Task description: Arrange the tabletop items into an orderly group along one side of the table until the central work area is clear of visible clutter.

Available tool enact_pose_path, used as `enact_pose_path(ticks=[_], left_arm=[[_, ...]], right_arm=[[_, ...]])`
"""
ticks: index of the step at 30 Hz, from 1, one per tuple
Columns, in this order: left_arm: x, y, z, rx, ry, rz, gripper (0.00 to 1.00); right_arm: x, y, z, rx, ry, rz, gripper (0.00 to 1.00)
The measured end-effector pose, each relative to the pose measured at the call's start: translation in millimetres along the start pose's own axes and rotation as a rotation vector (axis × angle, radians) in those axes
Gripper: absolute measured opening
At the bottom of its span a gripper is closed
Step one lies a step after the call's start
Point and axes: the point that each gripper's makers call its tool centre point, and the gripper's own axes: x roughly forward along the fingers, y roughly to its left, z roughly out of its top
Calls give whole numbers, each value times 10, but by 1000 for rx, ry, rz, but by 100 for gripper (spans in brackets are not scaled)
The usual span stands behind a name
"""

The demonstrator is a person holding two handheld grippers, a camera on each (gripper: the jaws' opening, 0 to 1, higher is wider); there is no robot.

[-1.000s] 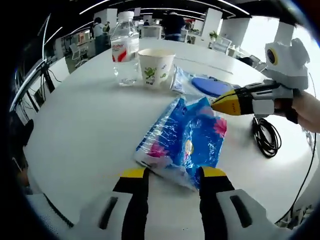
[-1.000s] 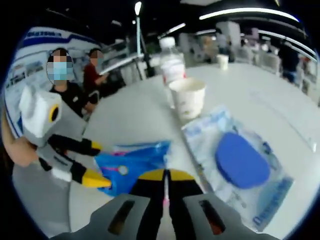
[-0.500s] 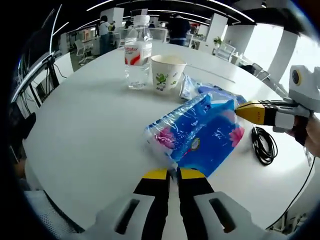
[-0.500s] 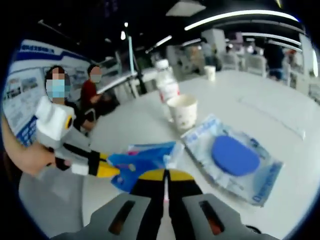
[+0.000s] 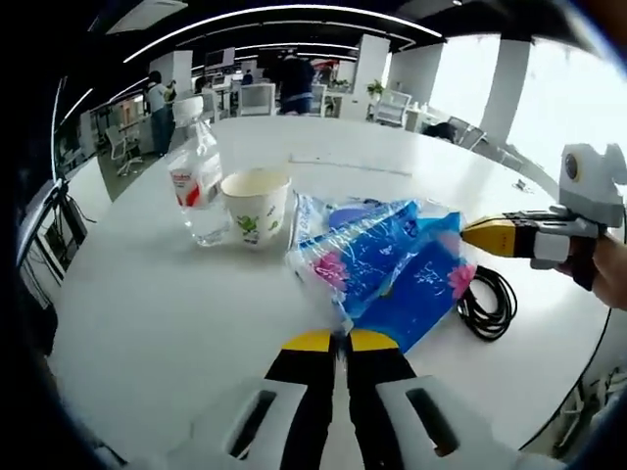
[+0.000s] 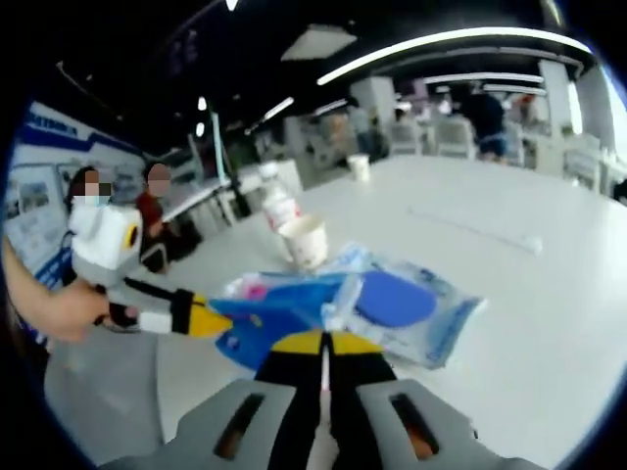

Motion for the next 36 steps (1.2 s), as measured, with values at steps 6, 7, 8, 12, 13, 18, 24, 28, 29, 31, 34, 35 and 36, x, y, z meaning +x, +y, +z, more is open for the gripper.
enact_pose_path(ticks=[6,7,8,12,13,18,24,28,29,31,34,35,36], left_arm=[[71,-119,137,53,-9,-32,2],[79,-136,150,58,-9,-36,2],[87,-151,162,64,-9,-40,2],[132,-233,238,96,-10,-62,2],[146,-251,257,102,-12,-66,2],[248,-395,350,169,-11,-94,2],[331,-553,451,193,-13,-127,2],[388,-658,533,205,-18,-155,2],[398,-680,552,207,-18,-160,2],[425,-738,593,213,-19,-172,2],[472,-802,624,221,-21,-184,2],[499,-833,632,224,-20,-191,2],[517,-854,638,228,-20,-195,2]], right_arm=[[-129,-108,13,14,-22,-38,0],[-144,-122,13,17,-24,-43,0],[-167,-145,15,20,-28,-50,0],[-234,-212,43,30,-42,-71,0],[-250,-231,53,33,-47,-77,0],[-352,-369,68,59,-66,-118,0],[-499,-501,75,87,-90,-159,0],[-592,-578,108,90,-106,-183,0],[-610,-595,118,92,-110,-190,0],[-651,-639,133,102,-118,-206,0],[-701,-727,98,121,-120,-227,0],[-723,-753,92,126,-123,-235,0],[-739,-767,89,132,-124,-241,0]])
